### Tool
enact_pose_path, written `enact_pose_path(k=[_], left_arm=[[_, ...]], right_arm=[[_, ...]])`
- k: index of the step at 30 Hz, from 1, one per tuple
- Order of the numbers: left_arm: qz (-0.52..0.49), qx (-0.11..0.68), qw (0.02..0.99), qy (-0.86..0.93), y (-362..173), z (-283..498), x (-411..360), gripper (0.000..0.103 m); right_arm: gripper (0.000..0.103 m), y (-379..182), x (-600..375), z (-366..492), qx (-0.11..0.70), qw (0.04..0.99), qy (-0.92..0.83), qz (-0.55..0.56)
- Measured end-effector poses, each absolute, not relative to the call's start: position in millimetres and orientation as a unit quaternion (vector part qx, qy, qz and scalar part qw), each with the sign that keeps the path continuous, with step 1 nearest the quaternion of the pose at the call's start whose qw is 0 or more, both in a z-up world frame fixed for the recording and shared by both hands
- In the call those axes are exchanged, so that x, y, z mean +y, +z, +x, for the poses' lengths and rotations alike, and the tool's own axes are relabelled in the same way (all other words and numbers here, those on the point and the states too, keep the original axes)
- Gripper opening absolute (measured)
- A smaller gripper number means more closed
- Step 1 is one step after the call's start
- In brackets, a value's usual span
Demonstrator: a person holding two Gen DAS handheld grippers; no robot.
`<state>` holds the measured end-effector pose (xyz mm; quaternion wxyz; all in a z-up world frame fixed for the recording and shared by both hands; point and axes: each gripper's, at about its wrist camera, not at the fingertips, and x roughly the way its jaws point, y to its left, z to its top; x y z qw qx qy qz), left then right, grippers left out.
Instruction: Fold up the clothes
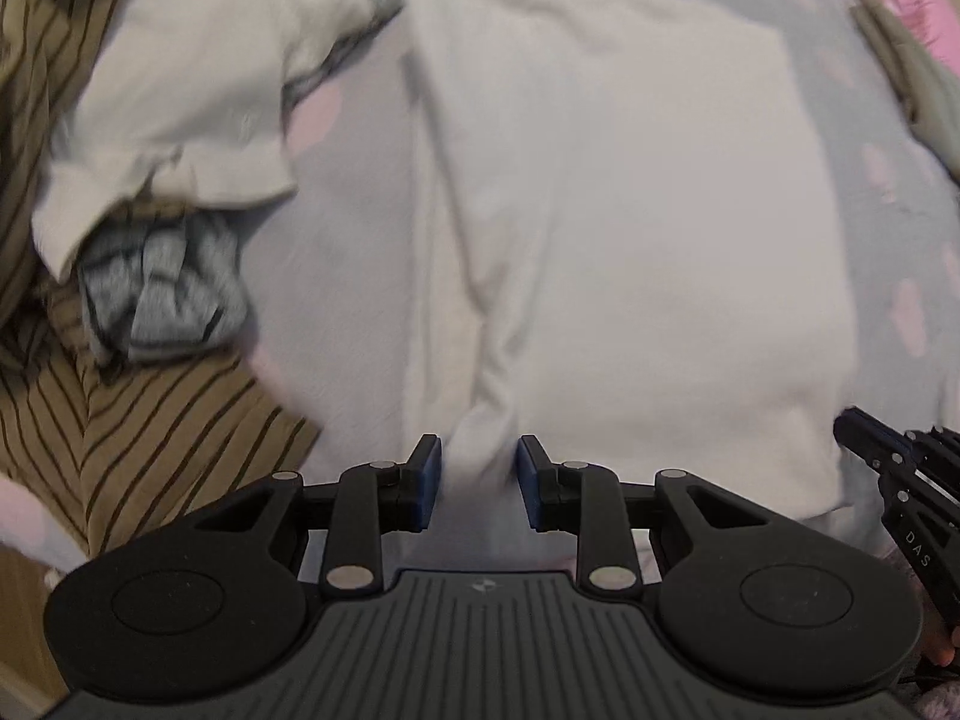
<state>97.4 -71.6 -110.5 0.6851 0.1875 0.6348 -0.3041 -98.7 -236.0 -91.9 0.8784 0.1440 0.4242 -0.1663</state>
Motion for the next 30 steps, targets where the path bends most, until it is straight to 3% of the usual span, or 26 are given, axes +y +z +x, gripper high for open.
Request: enact_pose_path(k=[5, 12, 13, 15, 20, 22, 27, 30], left_arm=[[0.189, 0.658, 0.672, -0.281, -113.9, 101.3, -62.8, 0.037], [0.207, 0.652, 0.681, -0.259, -99.8, 102.6, -51.5, 0.037], [0.201, 0.646, 0.689, -0.259, -93.6, 105.1, -50.6, 0.037], [0.181, 0.627, 0.709, -0.266, -79.1, 111.4, -49.7, 0.037], [0.104, 0.554, 0.761, -0.321, -47.2, 124.6, -58.0, 0.041], [0.087, 0.531, 0.774, -0.335, -43.6, 129.3, -65.2, 0.042], [0.081, 0.508, 0.785, -0.345, -53.2, 146.5, -87.5, 0.043], [0.068, 0.513, 0.781, -0.351, -66.5, 158.0, -96.7, 0.045]], right_arm=[[0.005, -103.5, -241.3, -101.9, 0.466, 0.856, -0.163, 0.155], [0.007, -105.3, -254.7, -121.7, 0.487, 0.829, -0.177, 0.211], [0.011, -103.8, -256.7, -124.3, 0.485, 0.828, -0.18, 0.217], [0.03, -95.6, -259.3, -127.2, 0.462, 0.839, -0.191, 0.214], [0.043, -73.9, -270.5, -128.3, 0.407, 0.86, -0.215, 0.222], [0.044, -69.0, -277.8, -125.3, 0.399, 0.86, -0.211, 0.238], [0.06, -61.5, -295.2, -106.3, 0.387, 0.855, -0.208, 0.274], [0.062, -62.9, -311.0, -91.7, 0.383, 0.847, -0.217, 0.298]])
